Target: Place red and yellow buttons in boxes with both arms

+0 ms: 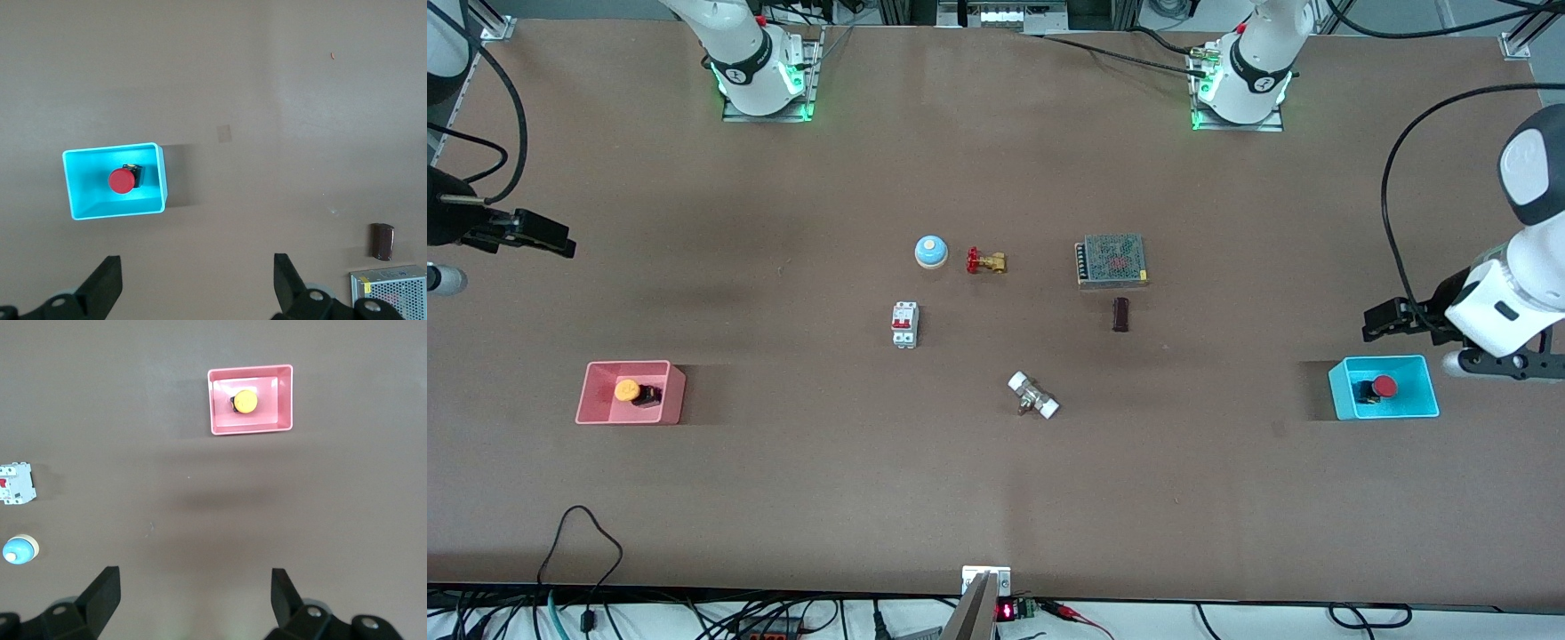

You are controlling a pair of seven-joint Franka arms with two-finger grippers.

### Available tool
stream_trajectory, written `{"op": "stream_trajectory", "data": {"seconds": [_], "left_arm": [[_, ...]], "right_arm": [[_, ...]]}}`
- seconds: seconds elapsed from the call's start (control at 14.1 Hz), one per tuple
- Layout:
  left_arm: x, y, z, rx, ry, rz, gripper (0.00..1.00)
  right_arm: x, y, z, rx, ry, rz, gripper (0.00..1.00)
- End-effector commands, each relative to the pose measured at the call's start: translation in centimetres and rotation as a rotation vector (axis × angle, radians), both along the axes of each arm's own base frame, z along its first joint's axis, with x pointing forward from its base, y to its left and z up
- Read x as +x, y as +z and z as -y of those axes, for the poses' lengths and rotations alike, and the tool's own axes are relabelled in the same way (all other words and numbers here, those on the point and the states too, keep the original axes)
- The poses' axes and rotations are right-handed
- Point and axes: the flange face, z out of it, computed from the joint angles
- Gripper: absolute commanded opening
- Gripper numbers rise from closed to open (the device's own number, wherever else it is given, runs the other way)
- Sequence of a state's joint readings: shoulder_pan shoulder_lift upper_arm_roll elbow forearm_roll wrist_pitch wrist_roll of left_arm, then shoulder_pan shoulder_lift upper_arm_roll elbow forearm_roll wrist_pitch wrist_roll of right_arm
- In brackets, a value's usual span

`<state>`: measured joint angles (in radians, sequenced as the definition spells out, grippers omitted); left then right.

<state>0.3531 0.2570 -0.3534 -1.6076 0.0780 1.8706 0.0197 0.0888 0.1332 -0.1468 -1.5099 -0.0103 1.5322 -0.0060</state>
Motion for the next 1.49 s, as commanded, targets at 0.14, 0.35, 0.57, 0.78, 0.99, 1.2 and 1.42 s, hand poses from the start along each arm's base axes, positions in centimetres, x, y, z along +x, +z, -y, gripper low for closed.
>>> {"op": "stream_trajectory", "data": {"seconds": [0.14,0.35,0.57,0.78,0.99,1.2,1.42], "left_arm": [[-2.2,3.6,1.2,0.021,-0.007,0.019,1.0],[-3.5,5.3,1.7,0.019,0.003,0.035,1.0],[-5.2,7.5,1.5,0.001,0.022,0.058,1.0],[-6.3,8.7,1.5,-0.002,0.022,0.056,1.0],[-7.9,10.0,1.5,-0.004,0.01,0.021,1.0],[-9.2,11.6,0.6,-0.007,0.025,0.026,1.0],[-9.2,11.5,0.6,-0.007,0.017,0.018,1.0]], "right_arm": [[-2.0,2.7,0.1,0.018,-0.004,0.038,1.0],[-2.0,2.7,0.1,0.018,0.0,0.035,1.0],[-2.1,2.9,-0.2,0.019,0.005,0.039,1.0],[-2.1,2.9,-0.3,0.018,-0.004,0.039,1.0],[-2.2,3.0,-0.2,0.017,0.003,0.041,1.0],[-2.4,3.4,-0.1,0.018,0.003,0.047,1.0],[-2.4,3.4,0.0,0.017,0.003,0.047,1.0]]}}
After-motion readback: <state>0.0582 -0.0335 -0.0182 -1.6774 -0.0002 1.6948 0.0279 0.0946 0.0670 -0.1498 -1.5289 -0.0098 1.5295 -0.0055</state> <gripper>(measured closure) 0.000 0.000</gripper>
